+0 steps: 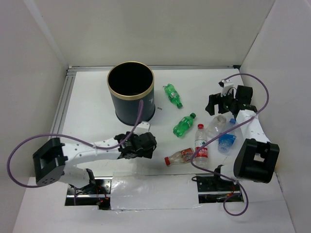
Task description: Put the plastic bottles in the bin
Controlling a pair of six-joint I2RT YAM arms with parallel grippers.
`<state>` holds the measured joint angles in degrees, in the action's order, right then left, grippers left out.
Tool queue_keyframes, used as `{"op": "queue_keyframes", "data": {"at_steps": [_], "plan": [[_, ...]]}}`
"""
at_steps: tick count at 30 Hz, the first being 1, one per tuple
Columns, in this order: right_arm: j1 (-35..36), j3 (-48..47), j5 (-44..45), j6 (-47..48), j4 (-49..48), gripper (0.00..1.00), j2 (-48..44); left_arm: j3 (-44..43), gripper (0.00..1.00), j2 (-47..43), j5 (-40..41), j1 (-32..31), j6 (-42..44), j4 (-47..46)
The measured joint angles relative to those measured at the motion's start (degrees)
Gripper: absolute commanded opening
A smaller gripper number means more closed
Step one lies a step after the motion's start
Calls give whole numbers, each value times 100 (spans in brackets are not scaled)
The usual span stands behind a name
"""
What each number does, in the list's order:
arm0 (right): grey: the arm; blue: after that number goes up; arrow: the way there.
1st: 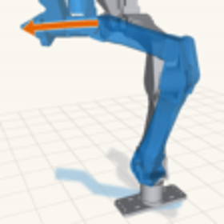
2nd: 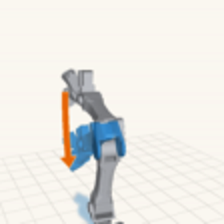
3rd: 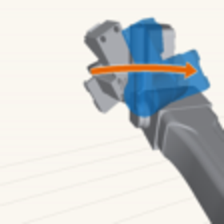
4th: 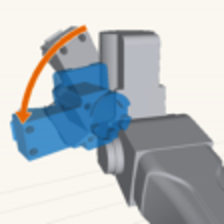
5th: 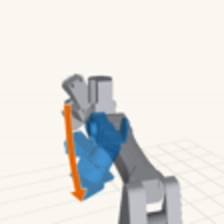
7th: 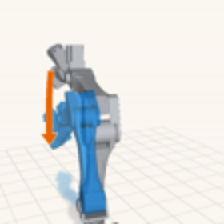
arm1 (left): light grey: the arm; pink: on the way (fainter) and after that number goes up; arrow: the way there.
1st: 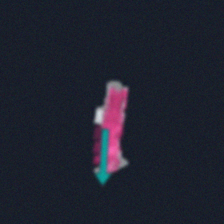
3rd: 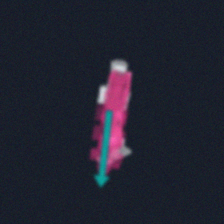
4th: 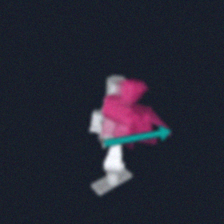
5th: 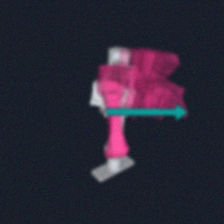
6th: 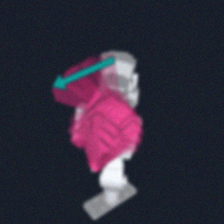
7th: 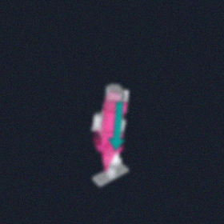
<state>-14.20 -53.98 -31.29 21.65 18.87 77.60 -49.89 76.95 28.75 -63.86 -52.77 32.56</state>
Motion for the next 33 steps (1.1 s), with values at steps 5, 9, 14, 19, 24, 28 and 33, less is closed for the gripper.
{"op": "queue_keyframes", "data": {"at_steps": [5,9,14,19,24,28,33], "plan": [[57,0,46,9,94,100,-11,140,72,837,-382,22,-83,-317],[72,0,42,37,199,100,-11,188,34,852,-509,22,-72,-492],[72,0,50,142,352,99,-11,-334,7,533,-507,-133,378,-48],[120,-11,332,131,560,43,42,-2610,6,245,-291,-280,1410,-4],[111,-46,785,-188,780,76,306,-4712,12,284,227,444,2542,-691],[63,-234,966,-385,1029,93,509,-5281,18,560,671,1834,3016,-1274],[-11,-358,1058,-492,1152,96,520,-5351,24,1438,957,3053,3034,-1440]]}}
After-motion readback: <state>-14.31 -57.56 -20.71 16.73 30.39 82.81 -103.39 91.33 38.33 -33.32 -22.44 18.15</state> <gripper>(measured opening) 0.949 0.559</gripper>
